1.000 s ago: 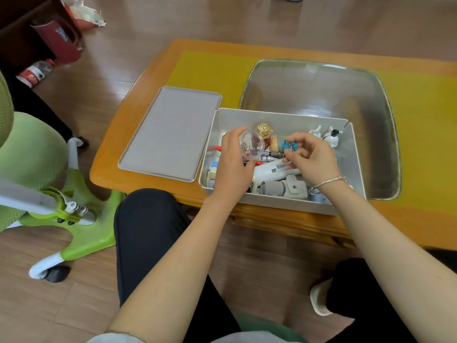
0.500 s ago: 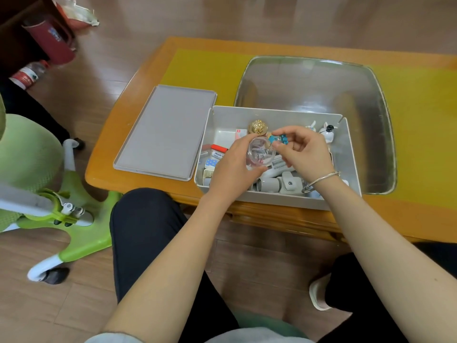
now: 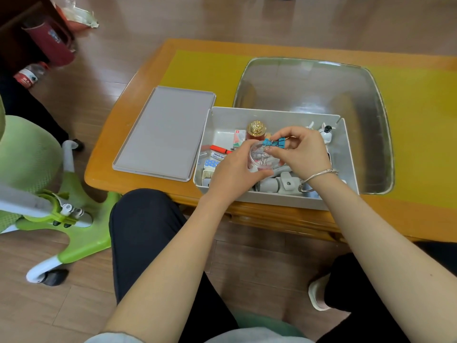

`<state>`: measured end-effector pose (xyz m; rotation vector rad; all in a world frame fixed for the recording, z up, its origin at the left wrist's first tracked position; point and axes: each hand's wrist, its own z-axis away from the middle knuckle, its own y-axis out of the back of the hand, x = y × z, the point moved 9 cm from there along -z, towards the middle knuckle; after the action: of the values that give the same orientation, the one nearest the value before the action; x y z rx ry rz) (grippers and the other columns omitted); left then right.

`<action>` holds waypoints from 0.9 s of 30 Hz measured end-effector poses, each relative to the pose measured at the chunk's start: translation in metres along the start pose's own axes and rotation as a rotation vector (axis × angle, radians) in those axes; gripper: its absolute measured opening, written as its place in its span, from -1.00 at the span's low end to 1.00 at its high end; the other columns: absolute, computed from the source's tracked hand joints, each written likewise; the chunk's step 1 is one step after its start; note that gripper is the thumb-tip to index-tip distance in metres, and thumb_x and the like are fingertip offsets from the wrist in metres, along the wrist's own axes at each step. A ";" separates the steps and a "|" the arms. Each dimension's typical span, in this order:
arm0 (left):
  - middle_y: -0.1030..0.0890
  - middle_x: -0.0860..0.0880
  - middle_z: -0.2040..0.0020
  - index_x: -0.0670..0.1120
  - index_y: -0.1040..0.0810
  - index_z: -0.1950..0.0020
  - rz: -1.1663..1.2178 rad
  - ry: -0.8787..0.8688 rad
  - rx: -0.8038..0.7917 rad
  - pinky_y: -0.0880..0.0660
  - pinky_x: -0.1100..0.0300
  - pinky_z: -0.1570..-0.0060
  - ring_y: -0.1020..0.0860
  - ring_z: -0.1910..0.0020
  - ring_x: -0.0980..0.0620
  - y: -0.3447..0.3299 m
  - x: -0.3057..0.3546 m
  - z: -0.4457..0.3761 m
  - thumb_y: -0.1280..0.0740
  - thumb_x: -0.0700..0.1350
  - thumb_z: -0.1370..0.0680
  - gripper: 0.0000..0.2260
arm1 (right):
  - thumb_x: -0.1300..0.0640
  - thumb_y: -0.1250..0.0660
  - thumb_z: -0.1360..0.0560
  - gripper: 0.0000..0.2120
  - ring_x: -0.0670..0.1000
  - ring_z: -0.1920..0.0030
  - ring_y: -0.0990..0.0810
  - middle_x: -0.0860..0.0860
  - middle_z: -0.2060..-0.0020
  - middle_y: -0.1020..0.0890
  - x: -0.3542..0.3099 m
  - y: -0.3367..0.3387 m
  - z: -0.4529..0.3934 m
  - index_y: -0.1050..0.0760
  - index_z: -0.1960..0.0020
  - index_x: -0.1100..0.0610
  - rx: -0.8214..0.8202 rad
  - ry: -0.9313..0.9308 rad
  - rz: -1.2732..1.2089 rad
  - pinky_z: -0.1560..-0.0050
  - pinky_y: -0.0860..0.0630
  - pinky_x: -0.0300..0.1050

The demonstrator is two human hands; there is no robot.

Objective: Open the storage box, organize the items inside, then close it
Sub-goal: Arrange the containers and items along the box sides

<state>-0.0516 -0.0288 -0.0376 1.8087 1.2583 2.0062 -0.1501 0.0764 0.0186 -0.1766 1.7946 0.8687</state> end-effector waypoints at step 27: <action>-0.52 0.17 -0.12 0.12 -0.37 -0.30 0.052 0.018 0.084 -0.53 0.28 0.06 -0.52 -0.01 0.21 0.006 -0.003 -0.002 -0.48 0.17 -0.38 -0.45 | 0.18 -0.42 -0.45 -0.86 -0.06 0.22 -0.53 -0.02 0.23 -0.63 -0.002 0.019 0.009 -0.60 0.12 -0.06 0.116 0.085 -0.053 0.16 -0.48 -0.27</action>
<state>-0.0498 -0.0354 -0.0361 1.8839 1.3326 2.0294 -0.1521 0.0950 0.0274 -0.1874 1.9058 0.7268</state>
